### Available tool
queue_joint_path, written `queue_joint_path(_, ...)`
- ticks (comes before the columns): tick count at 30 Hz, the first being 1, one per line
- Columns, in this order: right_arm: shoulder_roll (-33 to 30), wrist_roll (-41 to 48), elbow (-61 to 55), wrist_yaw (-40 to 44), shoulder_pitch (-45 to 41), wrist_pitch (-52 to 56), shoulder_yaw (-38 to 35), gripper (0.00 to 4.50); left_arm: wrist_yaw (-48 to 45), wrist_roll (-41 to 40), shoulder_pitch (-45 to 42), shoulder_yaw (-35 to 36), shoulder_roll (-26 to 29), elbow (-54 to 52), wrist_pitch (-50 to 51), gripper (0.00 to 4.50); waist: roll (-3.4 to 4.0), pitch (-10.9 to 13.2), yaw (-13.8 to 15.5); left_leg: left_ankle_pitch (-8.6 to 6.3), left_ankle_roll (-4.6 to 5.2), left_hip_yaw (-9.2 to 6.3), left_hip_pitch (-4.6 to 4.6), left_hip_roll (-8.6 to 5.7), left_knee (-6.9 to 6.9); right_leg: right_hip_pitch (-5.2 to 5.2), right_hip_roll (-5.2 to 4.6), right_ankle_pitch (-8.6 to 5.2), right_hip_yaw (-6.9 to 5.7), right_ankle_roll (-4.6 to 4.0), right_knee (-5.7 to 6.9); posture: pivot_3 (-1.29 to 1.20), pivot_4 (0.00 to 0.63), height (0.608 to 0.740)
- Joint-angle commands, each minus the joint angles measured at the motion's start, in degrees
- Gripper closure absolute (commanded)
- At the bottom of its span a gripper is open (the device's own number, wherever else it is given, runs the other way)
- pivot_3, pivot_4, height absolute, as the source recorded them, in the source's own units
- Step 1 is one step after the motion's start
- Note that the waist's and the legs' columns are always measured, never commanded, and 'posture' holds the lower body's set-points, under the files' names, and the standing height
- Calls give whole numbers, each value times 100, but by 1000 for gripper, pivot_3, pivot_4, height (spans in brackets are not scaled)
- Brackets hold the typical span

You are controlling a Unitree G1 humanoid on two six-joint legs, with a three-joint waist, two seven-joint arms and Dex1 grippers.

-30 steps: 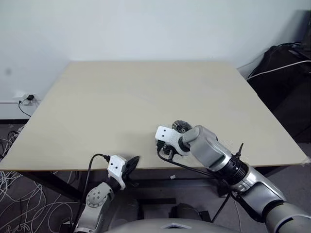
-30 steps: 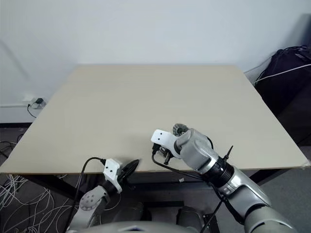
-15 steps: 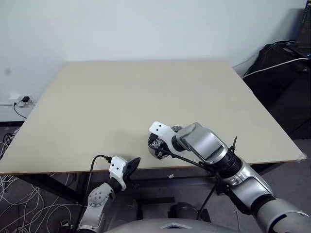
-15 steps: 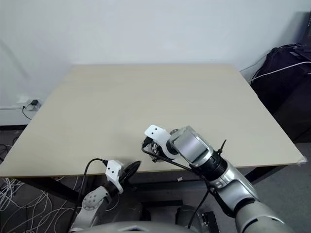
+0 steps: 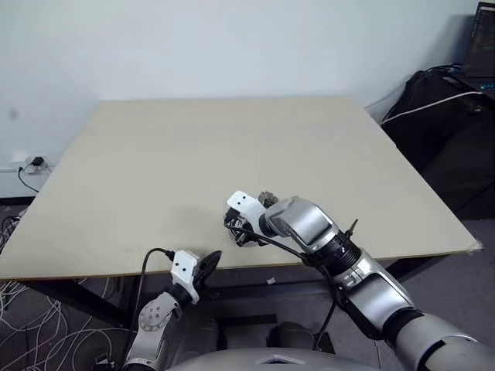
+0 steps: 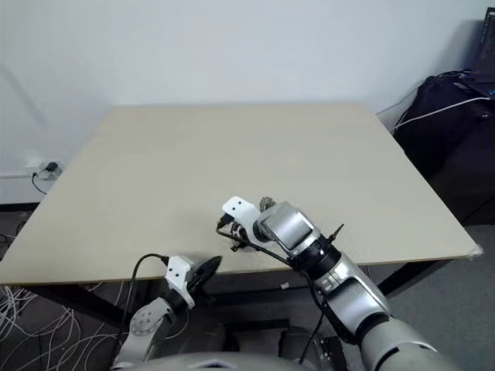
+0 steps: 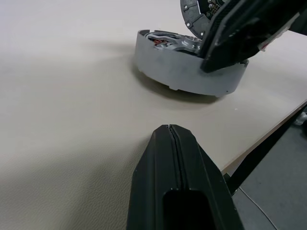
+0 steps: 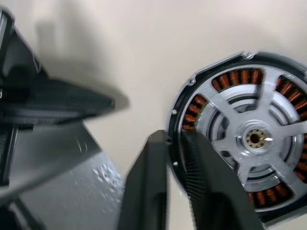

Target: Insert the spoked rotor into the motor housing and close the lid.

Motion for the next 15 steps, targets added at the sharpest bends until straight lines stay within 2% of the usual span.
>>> queue_joint_path(1,279,215,-36,-189,-221,50,-505,2757,-63,-62,-67,70,-35,182,-101,4500,5,-3,-10,0,0,-1,0,1,-1,0,2,0,-1,0,0,0,0,740)
queue_joint_path(5,592,488,-113,-302,-268,315,-903,1482,-52,-56,4,61,-50,-30,-28,4500,12,-8,-13,0,-1,-4,-1,1,-1,0,5,-2,-1,-3,-2,0,0,740)
queue_joint_path(9,1090,879,-306,-444,-357,737,-1606,187,-9,-47,90,31,-44,-337,144,4500,13,-8,-38,0,-1,-3,-4,0,-2,-2,4,-2,3,-4,-5,0,0,740)
queue_joint_path(10,1204,975,-408,-479,-383,812,-1769,32,-5,-44,98,29,-42,-374,174,4500,13,-8,-42,0,-1,-3,-4,1,-2,-4,4,-2,4,-3,-5,0,0,740)
queue_joint_path(15,1622,1418,-1016,-626,-524,950,-2448,32,7,-36,106,35,-48,-441,272,4500,17,-6,-54,0,-1,-6,-10,1,-6,-8,5,-3,-1,-4,-6,0,0,740)
